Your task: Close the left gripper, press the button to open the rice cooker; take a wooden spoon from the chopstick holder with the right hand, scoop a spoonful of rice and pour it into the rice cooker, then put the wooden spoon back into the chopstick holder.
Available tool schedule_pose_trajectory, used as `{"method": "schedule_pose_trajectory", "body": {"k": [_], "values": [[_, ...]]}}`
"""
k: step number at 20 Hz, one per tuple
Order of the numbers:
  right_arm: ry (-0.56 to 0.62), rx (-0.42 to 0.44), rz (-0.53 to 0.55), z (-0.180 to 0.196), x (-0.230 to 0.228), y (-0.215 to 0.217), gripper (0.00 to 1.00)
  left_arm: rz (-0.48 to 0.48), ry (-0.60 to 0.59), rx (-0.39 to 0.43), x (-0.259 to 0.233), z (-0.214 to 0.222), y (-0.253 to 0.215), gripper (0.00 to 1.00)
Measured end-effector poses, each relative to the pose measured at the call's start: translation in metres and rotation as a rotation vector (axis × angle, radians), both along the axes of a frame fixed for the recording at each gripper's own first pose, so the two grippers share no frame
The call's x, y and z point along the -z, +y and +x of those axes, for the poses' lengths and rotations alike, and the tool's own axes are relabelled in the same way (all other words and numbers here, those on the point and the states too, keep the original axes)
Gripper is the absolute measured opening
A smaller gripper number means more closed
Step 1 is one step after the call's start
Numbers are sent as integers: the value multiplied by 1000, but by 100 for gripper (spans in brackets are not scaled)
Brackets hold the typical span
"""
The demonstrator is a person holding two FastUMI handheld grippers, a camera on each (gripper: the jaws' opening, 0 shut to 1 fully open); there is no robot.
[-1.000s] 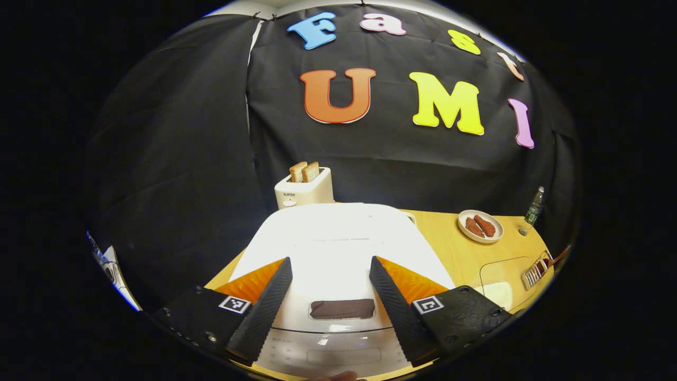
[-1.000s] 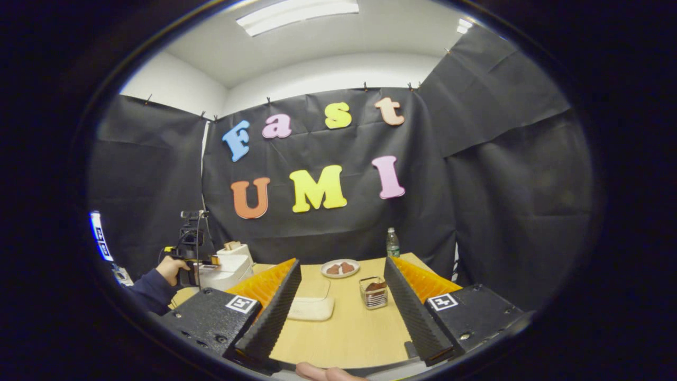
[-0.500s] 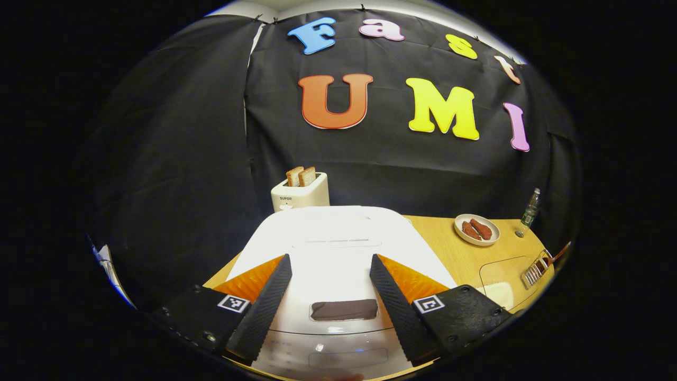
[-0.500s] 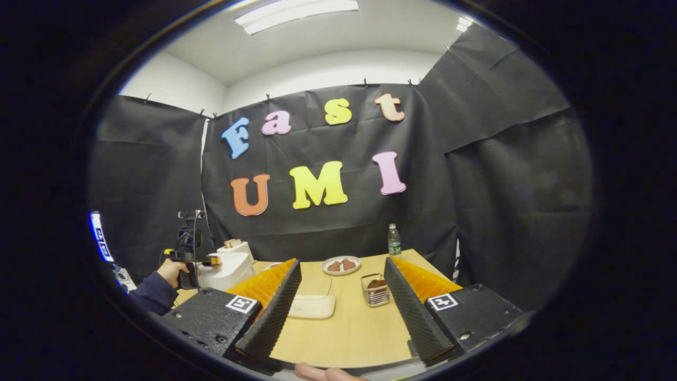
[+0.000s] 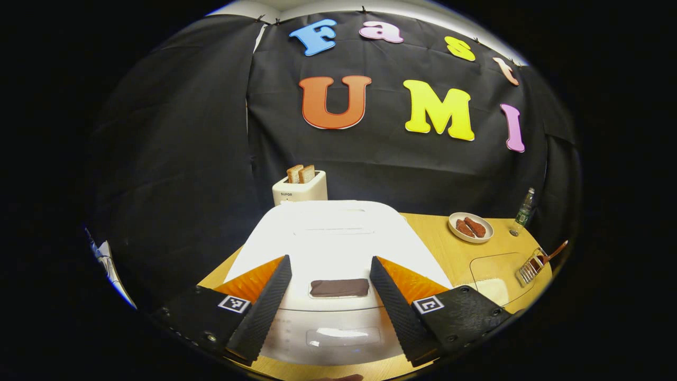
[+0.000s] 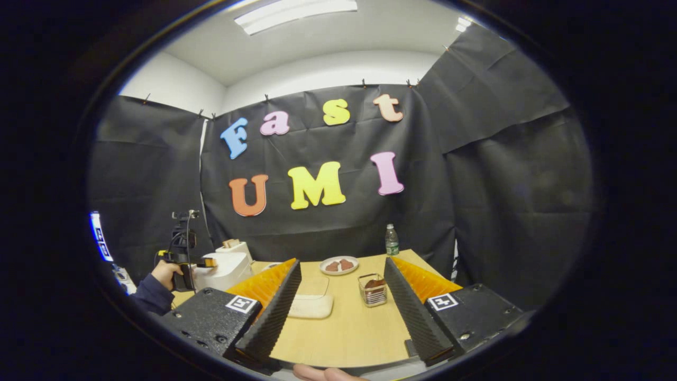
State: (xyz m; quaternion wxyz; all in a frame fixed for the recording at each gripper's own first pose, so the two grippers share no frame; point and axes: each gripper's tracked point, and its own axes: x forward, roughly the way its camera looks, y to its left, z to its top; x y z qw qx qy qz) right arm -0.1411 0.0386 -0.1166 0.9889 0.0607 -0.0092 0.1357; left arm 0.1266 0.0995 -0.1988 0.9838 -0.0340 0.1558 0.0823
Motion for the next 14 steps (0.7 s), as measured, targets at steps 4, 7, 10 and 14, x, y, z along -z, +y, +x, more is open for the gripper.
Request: {"method": "schedule_pose_trajectory", "body": {"k": [4,7,10,14], "values": [[5,16,-2,6,3,-3,100,-141,-51,21,-17,-19,-20,94],[24,20,0,13,7,-4,100,-131,-119,42,-42,-33,-32,94],[46,32,3,22,12,-6,97,-92,-163,48,-65,-59,-46,94],[64,49,1,33,15,-10,100,-20,-234,88,-97,-96,-79,94]]}}
